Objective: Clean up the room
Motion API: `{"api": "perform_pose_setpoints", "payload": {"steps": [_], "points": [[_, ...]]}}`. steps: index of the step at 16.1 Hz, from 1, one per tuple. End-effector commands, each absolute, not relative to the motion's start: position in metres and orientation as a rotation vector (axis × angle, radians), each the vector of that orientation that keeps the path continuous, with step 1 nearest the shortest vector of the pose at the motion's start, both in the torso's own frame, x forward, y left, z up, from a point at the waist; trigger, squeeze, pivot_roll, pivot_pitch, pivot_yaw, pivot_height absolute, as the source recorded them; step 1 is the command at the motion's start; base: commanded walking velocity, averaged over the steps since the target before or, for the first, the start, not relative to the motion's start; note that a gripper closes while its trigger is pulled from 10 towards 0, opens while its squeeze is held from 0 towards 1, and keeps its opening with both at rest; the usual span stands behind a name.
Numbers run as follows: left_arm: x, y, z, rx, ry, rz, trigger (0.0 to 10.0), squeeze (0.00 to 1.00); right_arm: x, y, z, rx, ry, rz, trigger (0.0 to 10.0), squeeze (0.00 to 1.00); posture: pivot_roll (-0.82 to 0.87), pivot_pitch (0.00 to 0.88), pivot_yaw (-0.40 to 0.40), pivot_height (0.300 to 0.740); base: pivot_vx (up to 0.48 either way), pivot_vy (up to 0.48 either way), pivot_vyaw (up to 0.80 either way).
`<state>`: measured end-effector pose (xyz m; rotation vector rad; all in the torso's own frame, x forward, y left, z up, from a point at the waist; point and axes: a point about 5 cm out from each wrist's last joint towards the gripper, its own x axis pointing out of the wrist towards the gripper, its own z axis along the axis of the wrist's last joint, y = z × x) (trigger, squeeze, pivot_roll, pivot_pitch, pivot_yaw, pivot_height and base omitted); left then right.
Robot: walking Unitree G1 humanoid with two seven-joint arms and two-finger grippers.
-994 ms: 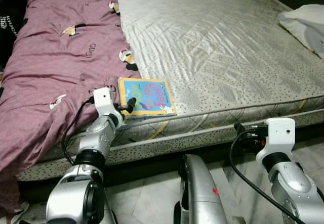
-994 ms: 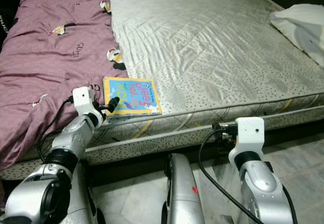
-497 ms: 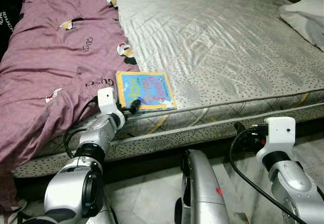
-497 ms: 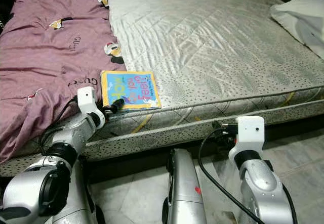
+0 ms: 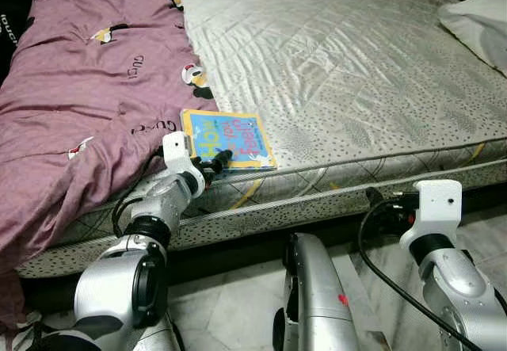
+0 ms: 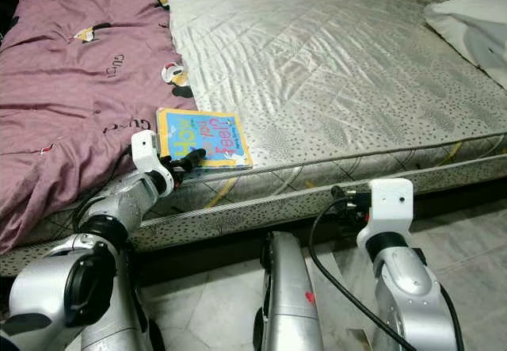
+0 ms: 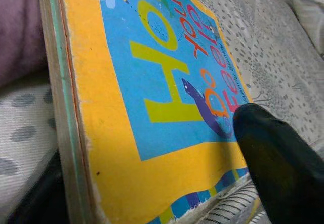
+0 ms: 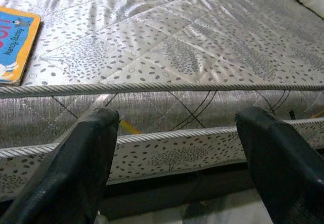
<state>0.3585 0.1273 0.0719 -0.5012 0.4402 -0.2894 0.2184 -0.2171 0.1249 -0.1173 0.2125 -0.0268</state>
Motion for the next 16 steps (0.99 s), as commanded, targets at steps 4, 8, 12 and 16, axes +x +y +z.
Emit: {"api": "perform_pose_setpoints", "payload": {"steps": [4, 8, 12, 16], "points": [[0.364, 0.131, 0.081, -0.543, 0.403, -0.282, 0.0, 0.0, 0.223, -0.218, 0.124, -0.119, 0.204, -0.046, 10.0, 0.0, -0.24, 0.0, -0.061, 0.46, 0.0, 0.0, 0.0], [0.365, 0.137, 0.083, -0.587, 0.374, -0.264, 0.0, 0.0, 0.226, -0.207, 0.124, -0.044, 0.196, 0.035, 10.0, 0.0, -0.22, 0.0, -0.055, 0.46, 0.0, 0.0, 0.0], [0.367, 0.145, 0.086, -0.606, 0.352, -0.241, 0.0, 0.0, 0.231, -0.193, 0.12, -0.014, 0.205, 0.118, 10.0, 0.0, -0.21, 0.0, -0.048, 0.46, 0.0, 0.0, 0.0], [0.371, 0.148, 0.096, -0.625, 0.301, -0.247, 0.0, 0.0, 0.236, -0.198, 0.122, -0.023, 0.183, 0.084, 10.0, 0.0, -0.2, 0.0, -0.036, 0.46, 0.0, 0.0, 0.0]]}}
